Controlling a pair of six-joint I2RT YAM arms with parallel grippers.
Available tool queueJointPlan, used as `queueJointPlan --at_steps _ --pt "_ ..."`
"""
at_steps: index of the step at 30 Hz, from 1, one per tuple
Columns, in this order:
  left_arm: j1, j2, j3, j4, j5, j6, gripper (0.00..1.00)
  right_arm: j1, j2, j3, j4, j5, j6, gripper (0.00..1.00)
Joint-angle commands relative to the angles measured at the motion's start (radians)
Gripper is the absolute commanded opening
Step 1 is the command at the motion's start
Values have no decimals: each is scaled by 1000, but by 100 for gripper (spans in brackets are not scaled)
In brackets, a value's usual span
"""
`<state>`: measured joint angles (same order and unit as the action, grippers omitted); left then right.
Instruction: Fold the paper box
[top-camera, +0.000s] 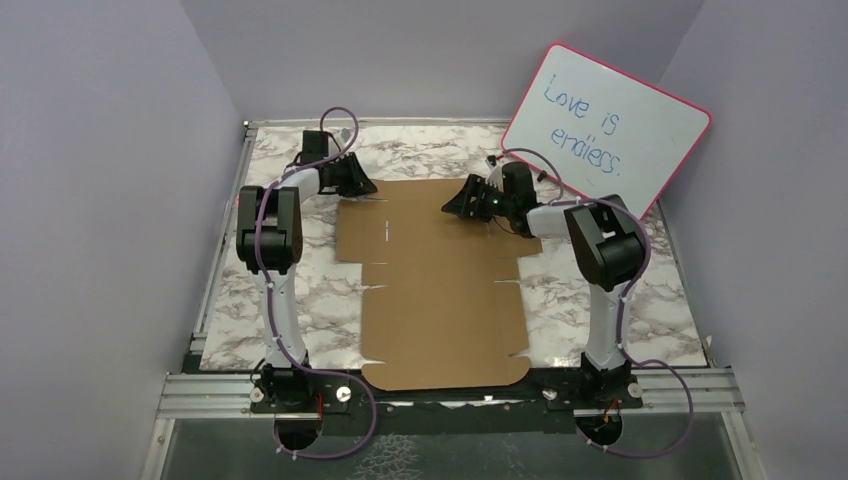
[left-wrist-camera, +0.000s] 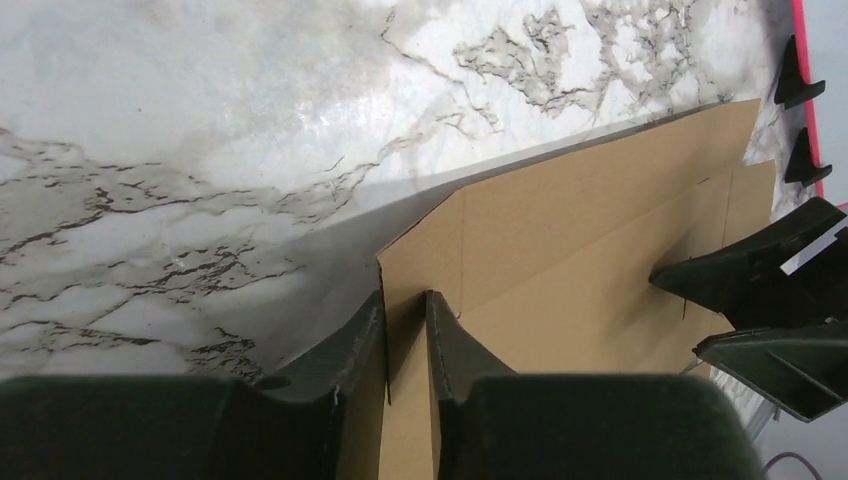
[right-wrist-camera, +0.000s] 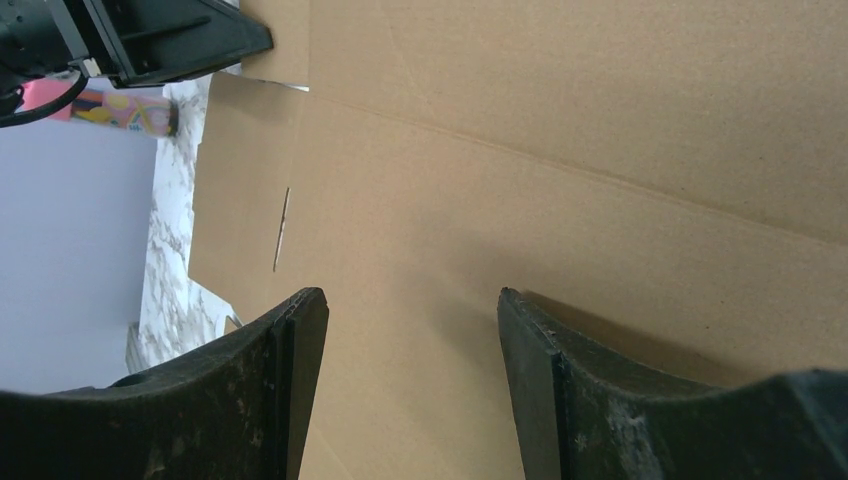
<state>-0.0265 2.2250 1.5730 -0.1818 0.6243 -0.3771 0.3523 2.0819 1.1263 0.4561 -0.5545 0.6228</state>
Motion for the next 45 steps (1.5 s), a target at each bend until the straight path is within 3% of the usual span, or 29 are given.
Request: queueJointPlan --at_steps 1,4,17,26,36,45 --pt "-21 -31 -23 14 -10 15 13 27 21 8 -6 71 -32 69" --pt "-37 -56 -21 -14 -61 26 0 41 16 3 -22 109 -45 69" --pt "-171 -86 84 -243 -386 79 1 111 2 21 -127 308 -104 69" --pt "-302 -43 188 -368 -585 112 18 140 15 46 -186 407 -107 69" --pt "-311 -25 239 -413 -645 126 30 146 6 48 -194 424 -116 69" --pt "-281 -153 204 -426 -668 133 69 143 -120 3 -150 400 -121 74"
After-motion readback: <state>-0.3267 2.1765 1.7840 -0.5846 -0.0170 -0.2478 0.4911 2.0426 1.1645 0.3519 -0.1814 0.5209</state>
